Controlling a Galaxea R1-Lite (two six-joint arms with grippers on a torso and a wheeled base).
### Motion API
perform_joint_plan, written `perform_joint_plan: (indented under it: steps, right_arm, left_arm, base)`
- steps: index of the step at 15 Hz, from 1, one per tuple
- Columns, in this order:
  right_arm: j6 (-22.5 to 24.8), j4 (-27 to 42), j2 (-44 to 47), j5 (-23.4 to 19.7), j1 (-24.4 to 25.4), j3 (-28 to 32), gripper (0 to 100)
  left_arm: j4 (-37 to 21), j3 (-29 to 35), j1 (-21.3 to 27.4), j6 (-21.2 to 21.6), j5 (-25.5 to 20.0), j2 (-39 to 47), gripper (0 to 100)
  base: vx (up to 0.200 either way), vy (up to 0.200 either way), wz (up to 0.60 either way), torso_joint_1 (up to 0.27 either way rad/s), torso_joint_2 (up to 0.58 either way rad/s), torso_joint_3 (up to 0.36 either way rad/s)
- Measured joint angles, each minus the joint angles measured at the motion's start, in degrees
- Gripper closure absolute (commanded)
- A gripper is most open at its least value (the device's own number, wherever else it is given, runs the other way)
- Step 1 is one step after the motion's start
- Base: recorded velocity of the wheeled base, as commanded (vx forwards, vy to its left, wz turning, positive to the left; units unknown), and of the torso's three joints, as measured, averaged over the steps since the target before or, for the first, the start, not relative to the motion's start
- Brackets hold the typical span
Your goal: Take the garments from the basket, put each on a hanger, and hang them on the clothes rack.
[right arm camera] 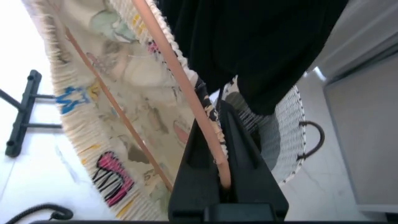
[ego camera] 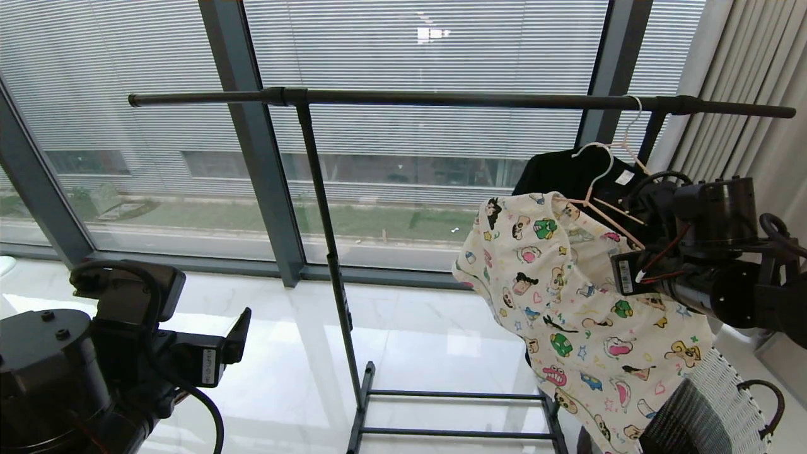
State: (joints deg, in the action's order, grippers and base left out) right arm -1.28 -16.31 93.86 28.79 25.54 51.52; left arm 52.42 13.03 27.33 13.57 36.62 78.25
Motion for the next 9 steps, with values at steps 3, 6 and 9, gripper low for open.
perform_joint_plan:
  steps: [3,6,9]
  right_arm:
    - [0.11,-0.02,-0.37,0.05,0.00,0.18,100]
    - [1.71,0.04,-1.52,0.11,0.09,-0.17,100]
    - [3.39,0.06,-3.56,0.05,0.56,-1.24,100]
  left_arm:
    - [0.02,0.11,0.00,-0.02,0.00,0.09,0]
    - [0.02,0.13,0.00,0.04,0.00,0.11,0]
    - [0.00,0.13,0.01,0.06,0.00,0.22,0]
  base:
    - [0.200,0.000,0.00,-0.001,0.00,0.006]
    - [0.133,0.000,0.00,0.002,0.00,0.000]
    - [0.000,0.000,0.00,0.000,0.00,0.000]
